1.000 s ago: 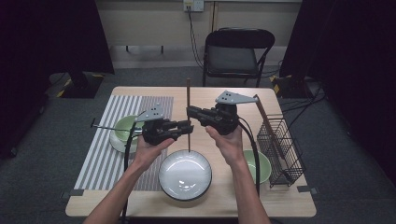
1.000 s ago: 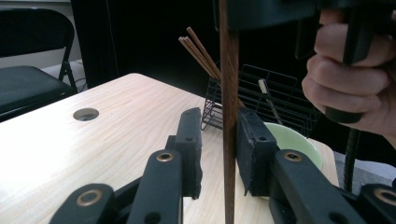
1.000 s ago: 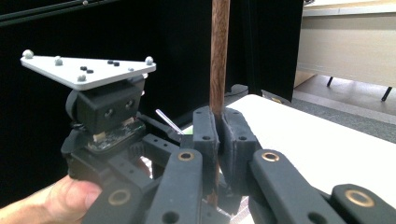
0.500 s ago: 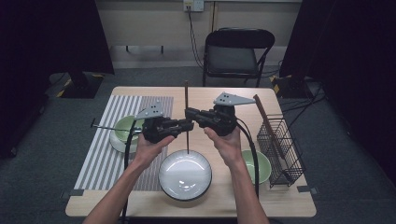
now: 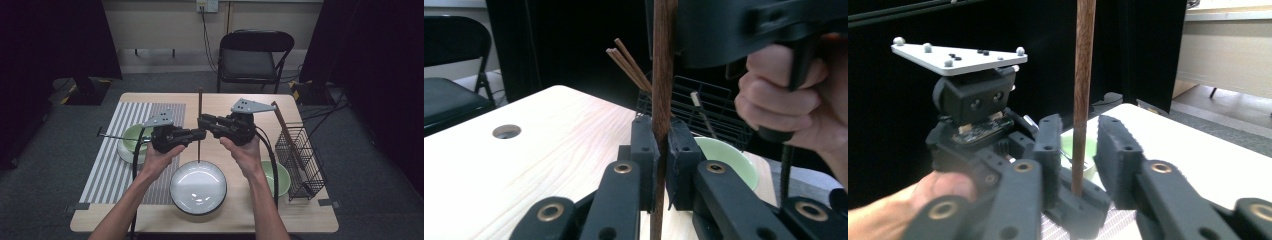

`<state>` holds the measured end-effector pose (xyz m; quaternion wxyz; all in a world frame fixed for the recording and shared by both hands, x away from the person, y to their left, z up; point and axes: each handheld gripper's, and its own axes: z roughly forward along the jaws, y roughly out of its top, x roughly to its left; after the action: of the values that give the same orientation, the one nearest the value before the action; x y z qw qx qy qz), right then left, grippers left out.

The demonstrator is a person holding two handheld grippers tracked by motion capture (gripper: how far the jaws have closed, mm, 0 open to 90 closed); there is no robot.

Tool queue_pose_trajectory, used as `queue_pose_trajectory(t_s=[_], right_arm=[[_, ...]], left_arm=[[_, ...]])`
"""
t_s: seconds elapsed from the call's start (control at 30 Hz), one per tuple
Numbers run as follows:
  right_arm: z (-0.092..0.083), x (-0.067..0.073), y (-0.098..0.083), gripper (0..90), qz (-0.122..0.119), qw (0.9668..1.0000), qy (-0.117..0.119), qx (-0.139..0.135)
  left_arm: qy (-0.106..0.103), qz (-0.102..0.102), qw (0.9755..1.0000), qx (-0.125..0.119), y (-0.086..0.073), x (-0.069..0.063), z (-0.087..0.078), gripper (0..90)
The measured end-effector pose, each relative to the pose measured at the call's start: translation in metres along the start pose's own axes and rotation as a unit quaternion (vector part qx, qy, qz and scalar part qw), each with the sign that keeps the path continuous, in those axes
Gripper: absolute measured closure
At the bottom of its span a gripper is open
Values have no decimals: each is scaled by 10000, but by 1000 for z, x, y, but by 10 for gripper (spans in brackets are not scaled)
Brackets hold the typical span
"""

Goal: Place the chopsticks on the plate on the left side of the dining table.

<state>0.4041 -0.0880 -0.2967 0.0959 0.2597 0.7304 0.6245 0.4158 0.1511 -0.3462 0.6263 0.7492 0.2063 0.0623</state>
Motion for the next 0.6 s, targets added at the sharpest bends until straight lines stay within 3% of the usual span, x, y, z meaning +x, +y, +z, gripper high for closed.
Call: queue_pose_trajectory(t_s=[0.1,0.33,0.6], right_arm=[[-4,-1,1,561,-75,10000,-29,43],[-14,-4,-9,434,-161,9996,-63,245],[-13,-9,-36,464,-118,9988,-86,466]], left_arm=[[64,-33,10000,7,1,2,-4,845],[102,-25,9999,-79,7,6,-17,846],[111,-10,9997,-198,16,5,-22,846]])
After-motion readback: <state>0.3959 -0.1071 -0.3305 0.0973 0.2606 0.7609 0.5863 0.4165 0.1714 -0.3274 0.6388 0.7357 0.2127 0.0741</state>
